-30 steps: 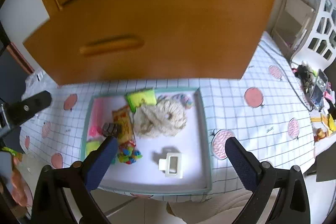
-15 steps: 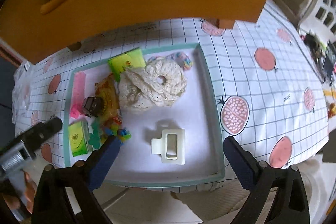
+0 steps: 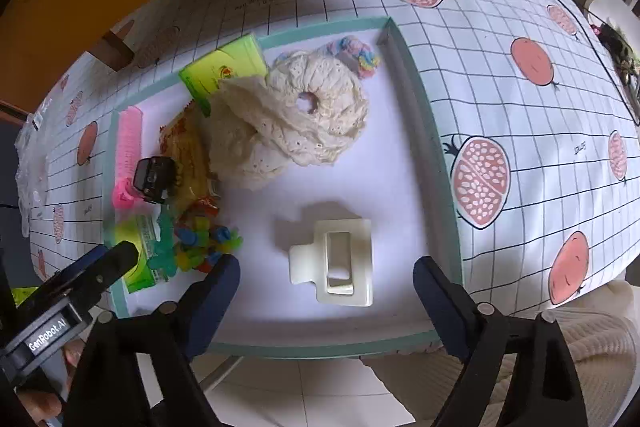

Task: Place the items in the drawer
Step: 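Lower both tools over the white tray of items, then grasp the green tissue pack with the left tool while the right tool grasps the white hair clip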

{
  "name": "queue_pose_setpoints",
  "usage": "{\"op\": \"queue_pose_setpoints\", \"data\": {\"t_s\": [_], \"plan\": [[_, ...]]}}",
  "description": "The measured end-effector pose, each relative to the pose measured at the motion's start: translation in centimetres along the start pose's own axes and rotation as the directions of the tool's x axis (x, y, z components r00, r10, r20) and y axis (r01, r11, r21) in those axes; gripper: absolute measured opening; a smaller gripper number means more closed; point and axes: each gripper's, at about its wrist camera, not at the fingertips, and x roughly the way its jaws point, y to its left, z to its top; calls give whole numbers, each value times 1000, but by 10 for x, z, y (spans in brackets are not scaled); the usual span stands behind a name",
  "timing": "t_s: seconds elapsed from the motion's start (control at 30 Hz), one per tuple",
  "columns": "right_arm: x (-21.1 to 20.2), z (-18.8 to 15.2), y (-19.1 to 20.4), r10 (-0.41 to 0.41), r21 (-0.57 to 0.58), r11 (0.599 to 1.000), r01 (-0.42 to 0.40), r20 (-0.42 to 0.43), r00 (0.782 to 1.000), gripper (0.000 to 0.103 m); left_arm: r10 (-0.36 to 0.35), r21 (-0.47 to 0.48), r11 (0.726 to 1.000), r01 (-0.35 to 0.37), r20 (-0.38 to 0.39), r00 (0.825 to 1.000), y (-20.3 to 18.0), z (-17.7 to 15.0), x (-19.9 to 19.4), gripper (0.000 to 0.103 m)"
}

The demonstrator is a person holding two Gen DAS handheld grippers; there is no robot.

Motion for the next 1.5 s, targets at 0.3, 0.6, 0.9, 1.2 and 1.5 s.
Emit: {"op": "queue_pose_setpoints", "data": {"t_s": [0.3,0.6,0.9,1.2,1.5], "plan": [[24,4,-13,32,61,998,-29,-47,998,82,20,18,1000,-21,25,999,2,2,4,66],[42,4,-28,52,115,992,-42,-85,995,76,40,31,999,-41,20,999,1,-1,10,64],[63,8,-19,1,86,996,9,-115,993,71,90,78,993,-92,31,995,-6,-3,14,56],[70,9,-23,-13,123,992,25,-100,995,54,32,14,999,-32,12,999,7,-5,16,51],[68,7,-56,79,194,979,-63,-75,994,52,59,36,998,-60,7,998,3,-8,15,50]]}}
